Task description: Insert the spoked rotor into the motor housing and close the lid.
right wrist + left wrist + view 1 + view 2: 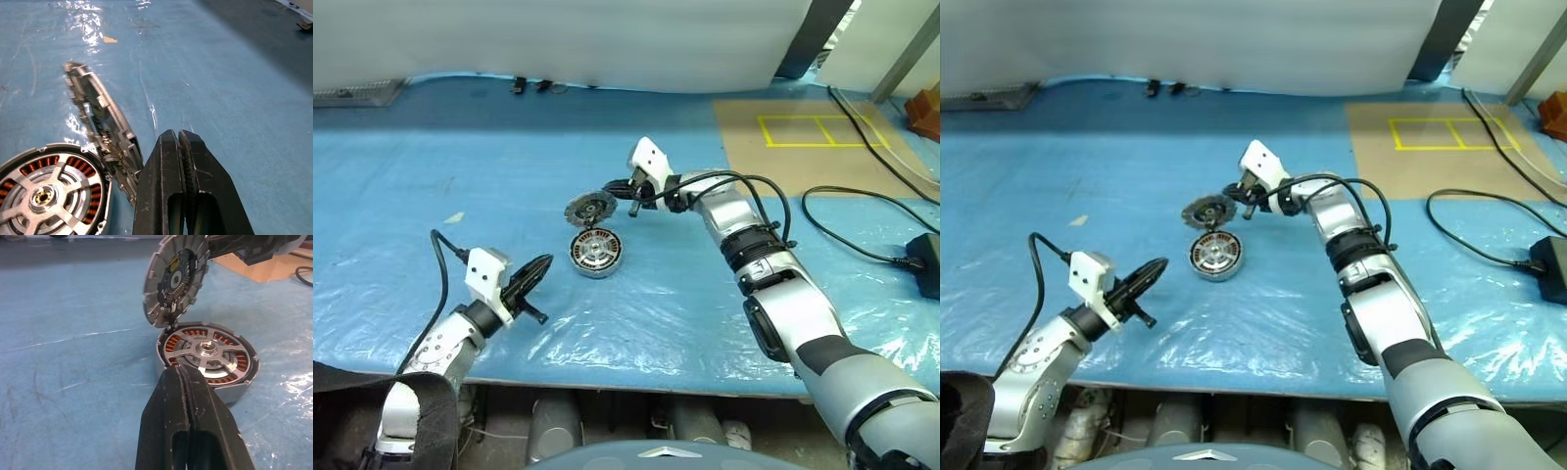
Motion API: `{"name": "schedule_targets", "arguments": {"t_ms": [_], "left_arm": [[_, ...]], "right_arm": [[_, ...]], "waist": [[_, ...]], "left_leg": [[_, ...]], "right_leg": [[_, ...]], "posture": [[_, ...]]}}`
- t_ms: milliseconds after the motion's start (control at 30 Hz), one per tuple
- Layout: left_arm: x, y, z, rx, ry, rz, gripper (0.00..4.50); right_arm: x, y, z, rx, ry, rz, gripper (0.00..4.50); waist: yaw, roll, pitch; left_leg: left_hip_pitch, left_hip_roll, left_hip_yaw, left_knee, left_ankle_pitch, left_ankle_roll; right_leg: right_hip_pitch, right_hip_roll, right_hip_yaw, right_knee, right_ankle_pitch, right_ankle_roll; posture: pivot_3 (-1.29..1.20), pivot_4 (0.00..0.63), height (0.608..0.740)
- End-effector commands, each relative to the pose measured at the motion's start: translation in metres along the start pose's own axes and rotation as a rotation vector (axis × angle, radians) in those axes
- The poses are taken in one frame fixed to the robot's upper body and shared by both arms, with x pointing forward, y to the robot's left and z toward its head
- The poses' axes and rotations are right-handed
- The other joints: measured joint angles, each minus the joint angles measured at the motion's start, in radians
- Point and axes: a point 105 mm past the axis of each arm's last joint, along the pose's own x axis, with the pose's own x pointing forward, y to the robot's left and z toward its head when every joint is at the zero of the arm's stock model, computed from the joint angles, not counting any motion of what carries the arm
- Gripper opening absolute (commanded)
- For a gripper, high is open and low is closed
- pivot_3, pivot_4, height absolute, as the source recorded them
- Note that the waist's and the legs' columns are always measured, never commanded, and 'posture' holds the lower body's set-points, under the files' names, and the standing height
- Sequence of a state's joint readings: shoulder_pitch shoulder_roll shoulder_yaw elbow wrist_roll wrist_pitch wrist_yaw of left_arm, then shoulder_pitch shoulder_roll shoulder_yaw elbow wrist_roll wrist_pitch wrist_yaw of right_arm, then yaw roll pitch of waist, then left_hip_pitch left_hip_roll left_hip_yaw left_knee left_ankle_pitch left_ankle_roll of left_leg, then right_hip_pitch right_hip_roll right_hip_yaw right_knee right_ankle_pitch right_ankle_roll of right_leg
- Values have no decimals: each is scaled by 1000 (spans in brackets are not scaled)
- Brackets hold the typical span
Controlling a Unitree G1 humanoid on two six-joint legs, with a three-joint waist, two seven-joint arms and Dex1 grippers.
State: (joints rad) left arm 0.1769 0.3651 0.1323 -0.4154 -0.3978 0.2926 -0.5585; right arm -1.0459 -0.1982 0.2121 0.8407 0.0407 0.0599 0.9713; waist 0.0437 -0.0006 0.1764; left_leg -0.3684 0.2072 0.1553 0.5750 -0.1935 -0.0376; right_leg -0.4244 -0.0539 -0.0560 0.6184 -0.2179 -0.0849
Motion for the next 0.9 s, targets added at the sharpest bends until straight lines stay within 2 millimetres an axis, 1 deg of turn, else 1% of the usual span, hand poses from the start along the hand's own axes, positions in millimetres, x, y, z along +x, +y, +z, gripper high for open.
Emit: {"name": "schedule_targets", "arguments": {"t_ms": [33, 100, 200, 333, 433, 533, 633, 800, 900], "left_arm": [[-9, 7, 12, 50, -57, 58, 38], [-12, 8, 12, 47, -68, 64, 38], [-17, 6, 13, 30, -91, 59, 38], [-21, 1, 16, -2, -119, 54, 38], [-23, -4, 11, -5, -92, 49, 38], [-24, -3, 6, 16, -58, 76, 38], [-26, -1, -1, 40, -16, 94, 38], [-25, -1, -1, 45, -9, 92, 38], [-25, -1, -1, 41, -14, 88, 38]], "right_arm": [[8, -1, 31, -50, -90, 22, 0], [15, 4, 38, -34, -110, 57, 0], [24, 17, 46, -54, -116, 145, 0], [34, 30, 52, -80, -102, 246, 0], [43, 43, 51, -97, -81, 321, 0], [46, 55, 38, -142, -12, 401, 0], [43, 62, 20, -164, 75, 467, 0], [36, 66, 4, -167, 132, 517, 0], [35, 65, -5, -182, 159, 495, 0]], "waist": [[-3, 0, 0], [-7, 1, 0], [-8, 1, 1], [-4, 1, 1], [-2, 1, 1], [-3, 1, 1], [-4, 1, 1], [-3, 1, 1], [-3, 1, 1]], "left_leg": [[0, 0, 0, 0, 0, 0], [1, 1, 0, 0, 0, 0], [1, 1, 0, 0, 0, 0], [0, 1, 1, -1, 0, 0], [0, 1, 1, 0, 0, 0], [1, 2, 1, 0, 0, 0], [2, 2, 1, 0, 0, 0], [1, 2, 1, 0, 0, 0], [1, 2, 1, 0, 0, 0]], "right_leg": [[0, 0, 0, 0, 0, 0], [0, 1, 0, 1, 0, 0], [-1, 1, 0, 1, 0, 0], [-1, 1, 0, 0, 0, 0], [-1, 0, 0, 0, 0, 0], [-1, 0, 0, 1, 0, 0], [0, 0, 0, 2, 0, 0], [-1, 0, 0, 2, 0, 0], [-1, 0, 0, 2, 0, 0]], "posture": [[0, 150, 740], [0, 150, 740], [0, 150, 740], [0, 150, 740], [0, 150, 740], [0, 150, 740], [0, 150, 740], [0, 150, 740], [0, 150, 740]]}}
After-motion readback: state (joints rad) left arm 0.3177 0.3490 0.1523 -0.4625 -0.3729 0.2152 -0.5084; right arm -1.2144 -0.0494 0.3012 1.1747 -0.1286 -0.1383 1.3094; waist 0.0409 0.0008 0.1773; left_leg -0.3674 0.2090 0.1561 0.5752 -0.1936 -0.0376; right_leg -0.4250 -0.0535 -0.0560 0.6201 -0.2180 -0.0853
